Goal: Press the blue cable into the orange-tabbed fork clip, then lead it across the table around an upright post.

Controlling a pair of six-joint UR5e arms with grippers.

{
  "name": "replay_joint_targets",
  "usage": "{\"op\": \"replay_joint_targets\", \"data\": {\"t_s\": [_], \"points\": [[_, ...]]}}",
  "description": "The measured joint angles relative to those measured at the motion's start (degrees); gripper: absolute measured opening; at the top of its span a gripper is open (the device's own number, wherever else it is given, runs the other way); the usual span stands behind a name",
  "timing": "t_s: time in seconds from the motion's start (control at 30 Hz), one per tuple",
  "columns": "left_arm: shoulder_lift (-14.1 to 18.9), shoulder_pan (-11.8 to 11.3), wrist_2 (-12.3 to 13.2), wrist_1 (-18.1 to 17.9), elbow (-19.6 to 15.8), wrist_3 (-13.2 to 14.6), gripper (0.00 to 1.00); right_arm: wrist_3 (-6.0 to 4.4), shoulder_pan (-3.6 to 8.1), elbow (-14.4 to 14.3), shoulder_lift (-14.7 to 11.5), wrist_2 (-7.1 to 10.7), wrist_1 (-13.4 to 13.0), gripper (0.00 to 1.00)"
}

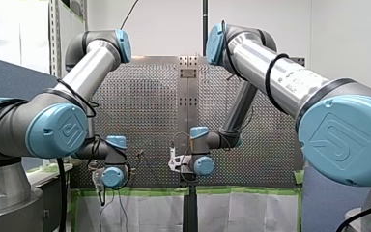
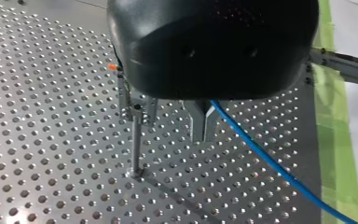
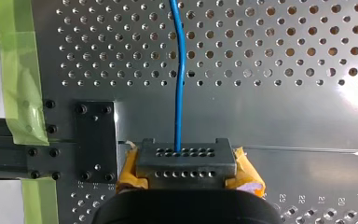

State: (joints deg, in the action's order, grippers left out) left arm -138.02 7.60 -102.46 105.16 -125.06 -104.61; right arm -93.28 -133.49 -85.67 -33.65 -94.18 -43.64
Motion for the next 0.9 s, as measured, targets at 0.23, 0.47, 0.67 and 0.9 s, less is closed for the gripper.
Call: {"op": "replay_joint_targets", "data": {"t_s": [0.23, 0.47, 0.67, 0.9], "points": [[0.0, 0.2, -0.4, 2.1, -0.6, 1.2, 0.0, 0.08, 0.0, 0.2, 0.1, 0.11, 0.0, 0.0], [1.8, 0.6, -0.2, 2.1, -1.0, 1.5, 0.0, 0.18, 0.02, 0.8, 0.1, 0.12, 0.5, 0.0], [4.4, 0.6, -0.3, 2.5, -2.0, 1.8, 0.0, 0.19, 0.09, 1.1, 0.2, 0.12, 0.6, 0.0], [6.0, 0.2, 0.2, 1.6, -2.9, 1.0, 0.0, 0.19, 0.15, 1.2, 0.2, 0.12, 0.7, 0.0]]}}
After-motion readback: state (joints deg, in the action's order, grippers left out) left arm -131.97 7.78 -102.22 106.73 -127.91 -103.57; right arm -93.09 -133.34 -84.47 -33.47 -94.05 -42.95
